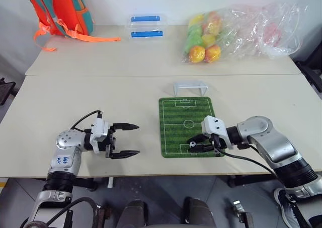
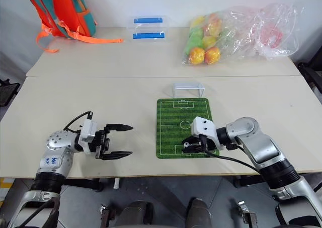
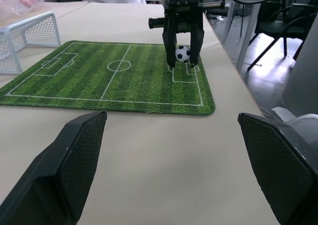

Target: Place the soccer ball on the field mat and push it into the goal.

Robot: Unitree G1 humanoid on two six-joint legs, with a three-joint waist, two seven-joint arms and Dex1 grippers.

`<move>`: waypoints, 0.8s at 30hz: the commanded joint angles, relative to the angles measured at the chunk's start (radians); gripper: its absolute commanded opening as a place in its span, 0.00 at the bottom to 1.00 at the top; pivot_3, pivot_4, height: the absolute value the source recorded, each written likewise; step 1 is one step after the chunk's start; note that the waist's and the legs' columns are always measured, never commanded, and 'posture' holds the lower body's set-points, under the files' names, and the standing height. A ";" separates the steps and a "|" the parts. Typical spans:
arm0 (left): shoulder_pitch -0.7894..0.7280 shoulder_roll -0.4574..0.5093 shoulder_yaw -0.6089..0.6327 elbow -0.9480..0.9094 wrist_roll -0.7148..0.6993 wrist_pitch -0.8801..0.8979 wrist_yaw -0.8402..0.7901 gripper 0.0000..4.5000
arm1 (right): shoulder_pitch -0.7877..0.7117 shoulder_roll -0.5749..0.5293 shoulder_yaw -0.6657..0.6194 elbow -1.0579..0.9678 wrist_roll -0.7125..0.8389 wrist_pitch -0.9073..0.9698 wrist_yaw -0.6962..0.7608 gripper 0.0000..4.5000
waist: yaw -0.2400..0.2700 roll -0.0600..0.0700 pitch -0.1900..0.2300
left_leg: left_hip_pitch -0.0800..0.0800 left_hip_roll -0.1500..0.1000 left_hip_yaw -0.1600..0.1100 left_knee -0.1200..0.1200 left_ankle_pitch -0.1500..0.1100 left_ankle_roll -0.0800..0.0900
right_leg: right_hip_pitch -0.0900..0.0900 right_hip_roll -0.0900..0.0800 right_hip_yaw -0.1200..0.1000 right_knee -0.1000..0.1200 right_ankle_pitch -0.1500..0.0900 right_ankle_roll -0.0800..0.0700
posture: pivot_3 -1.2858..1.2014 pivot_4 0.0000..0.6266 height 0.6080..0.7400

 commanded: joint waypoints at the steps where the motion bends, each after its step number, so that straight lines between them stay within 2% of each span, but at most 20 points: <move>1: 0.020 0.010 0.024 -0.050 -0.020 0.000 0.014 1.00 | -0.019 0.021 0.010 0.014 -0.018 -0.025 0.021 0.19 | 0.000 0.000 0.000 | 0.000 0.000 0.000 0.000 0.000 0.000 | 0.000 0.000 0.000 0.000 0.000 0.000 | 0.52 0.24 1.00; 9: 0.039 0.011 0.031 -0.076 -0.017 0.006 0.037 1.00 | -0.010 0.035 0.020 0.022 -0.041 -0.038 0.039 0.19 | 0.000 0.000 0.000 | 0.000 0.000 0.000 0.000 0.000 0.000 | 0.000 0.000 0.000 0.000 0.000 0.000 | 0.52 0.24 1.00; 15: 0.028 0.008 0.029 -0.069 -0.012 0.004 0.052 1.00 | -0.023 0.041 0.005 0.038 -0.045 -0.047 0.044 0.62 | -0.002 0.000 0.000 | 0.000 0.000 0.000 0.000 0.000 0.000 | 0.000 0.000 0.000 0.000 0.000 0.000 | 0.52 0.24 1.00; 24: -0.002 -0.005 0.018 -0.042 -0.006 -0.001 0.062 1.00 | -0.055 0.031 -0.025 0.000 -0.023 -0.044 0.059 0.62 | -0.001 0.000 0.000 | 0.001 0.000 0.000 0.000 0.000 0.000 | 0.000 0.000 0.000 0.001 0.000 0.000 | 0.52 0.24 1.00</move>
